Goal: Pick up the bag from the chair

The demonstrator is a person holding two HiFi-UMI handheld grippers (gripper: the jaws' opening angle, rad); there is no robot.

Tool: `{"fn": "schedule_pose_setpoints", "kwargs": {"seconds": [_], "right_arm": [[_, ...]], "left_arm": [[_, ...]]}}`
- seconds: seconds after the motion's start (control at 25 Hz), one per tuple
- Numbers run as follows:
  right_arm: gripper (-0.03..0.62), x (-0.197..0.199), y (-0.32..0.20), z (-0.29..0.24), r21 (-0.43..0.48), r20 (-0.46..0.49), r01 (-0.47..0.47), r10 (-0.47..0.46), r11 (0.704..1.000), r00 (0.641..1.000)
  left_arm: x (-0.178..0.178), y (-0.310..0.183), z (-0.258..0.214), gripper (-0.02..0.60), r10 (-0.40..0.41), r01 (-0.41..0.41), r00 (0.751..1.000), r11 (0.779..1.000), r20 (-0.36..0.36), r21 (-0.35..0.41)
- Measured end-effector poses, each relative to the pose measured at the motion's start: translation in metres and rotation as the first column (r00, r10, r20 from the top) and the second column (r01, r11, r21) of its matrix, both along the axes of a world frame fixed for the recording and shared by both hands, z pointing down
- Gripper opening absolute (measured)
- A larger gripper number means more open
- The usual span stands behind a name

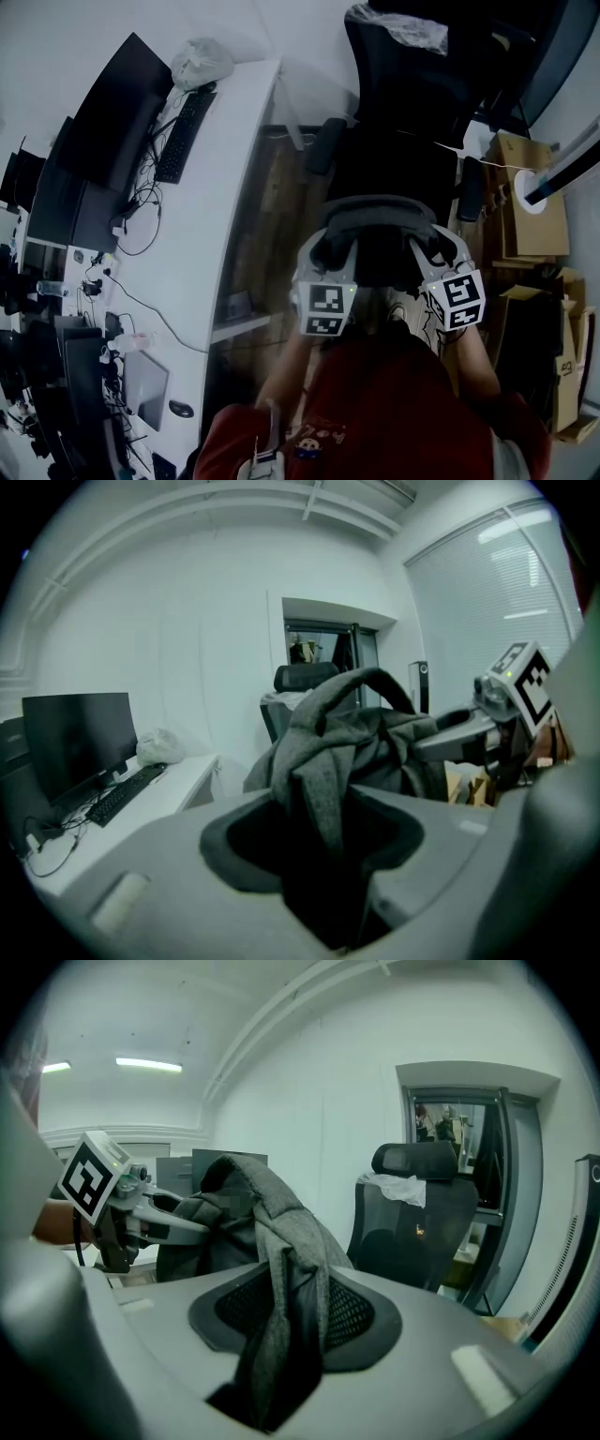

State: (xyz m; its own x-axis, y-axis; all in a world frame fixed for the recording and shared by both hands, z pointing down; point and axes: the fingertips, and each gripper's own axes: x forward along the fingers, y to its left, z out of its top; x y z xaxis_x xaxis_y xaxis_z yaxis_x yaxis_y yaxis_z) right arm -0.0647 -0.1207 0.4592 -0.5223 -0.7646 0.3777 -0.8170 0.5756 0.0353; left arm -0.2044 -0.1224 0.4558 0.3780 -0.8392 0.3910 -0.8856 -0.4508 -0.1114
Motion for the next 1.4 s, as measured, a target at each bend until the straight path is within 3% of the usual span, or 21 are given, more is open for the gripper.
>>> {"fn": "schedule_pose_setpoints", "kwargs": {"seconds": [0.52, 1.4], "right_arm": [[0.150, -0.031, 0.007, -0.003, 0.004, 0.000, 0.051, -0.051, 0.999, 0.999], [0.152, -0.027, -0.001, -0.010, 0.015, -0.002, 0.058, -0.058, 0.998, 0.998]], "left_arm": [[-0.031, 0.014, -0.002, 0.193, -0.055, 0.055, 0.998, 0.998, -0.008, -0.008], [-0.026, 0.008, -0.009, 0.193, -0.066, 0.066, 0.998, 0.998, -0.011, 0.002]]}}
